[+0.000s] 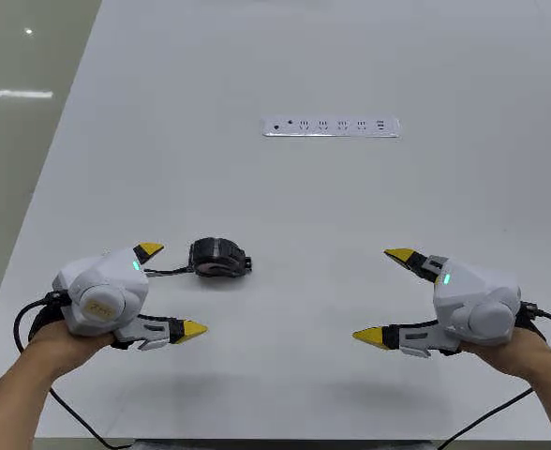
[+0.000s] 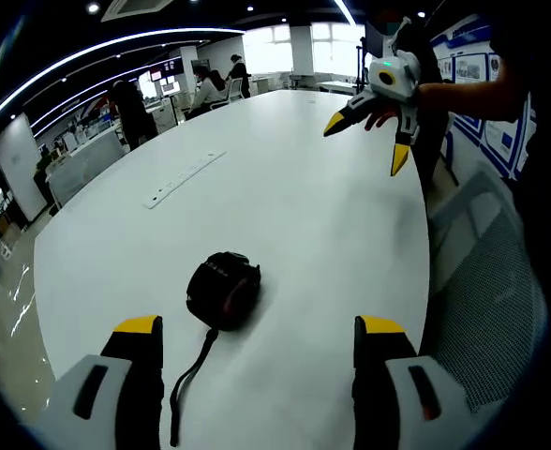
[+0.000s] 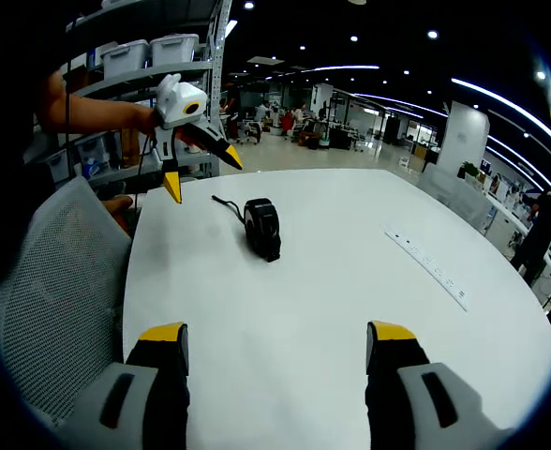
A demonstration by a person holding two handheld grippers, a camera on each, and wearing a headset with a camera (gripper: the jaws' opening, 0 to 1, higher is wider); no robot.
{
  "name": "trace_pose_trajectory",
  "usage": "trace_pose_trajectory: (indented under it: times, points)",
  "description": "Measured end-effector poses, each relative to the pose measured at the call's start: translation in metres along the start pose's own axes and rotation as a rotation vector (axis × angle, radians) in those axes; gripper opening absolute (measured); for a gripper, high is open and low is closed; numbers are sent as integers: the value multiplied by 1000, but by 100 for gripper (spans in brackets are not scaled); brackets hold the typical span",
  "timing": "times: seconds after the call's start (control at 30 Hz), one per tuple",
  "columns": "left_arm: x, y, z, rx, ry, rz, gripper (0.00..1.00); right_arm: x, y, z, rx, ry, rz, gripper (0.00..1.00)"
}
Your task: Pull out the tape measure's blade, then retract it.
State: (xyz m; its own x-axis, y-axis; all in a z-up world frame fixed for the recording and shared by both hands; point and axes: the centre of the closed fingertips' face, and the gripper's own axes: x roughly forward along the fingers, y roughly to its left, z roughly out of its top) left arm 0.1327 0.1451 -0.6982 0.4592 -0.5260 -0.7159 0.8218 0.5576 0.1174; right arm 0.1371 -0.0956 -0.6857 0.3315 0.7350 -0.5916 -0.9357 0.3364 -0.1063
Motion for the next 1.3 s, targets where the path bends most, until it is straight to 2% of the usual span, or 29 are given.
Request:
trace_pose_trajectory:
  times: [0.53,0.87,1.07,1.2,1.3]
  points:
    - [16,16,-4,69,49,-42,73,20,-12,7,-56,8,54,75]
    - [30,17,-6,116,81,-82,68,35,-23,15,-71,2,69,73]
    - [40,26,-7,143,96,-91,64,45,-25,18,-82,-6,105,71]
    - [43,28,-5,159,106,-101,63,52,-26,17,-101,1,123,69]
    - [48,31,-7,175,116,-112,61,57,-28,16,-111,5,135,68]
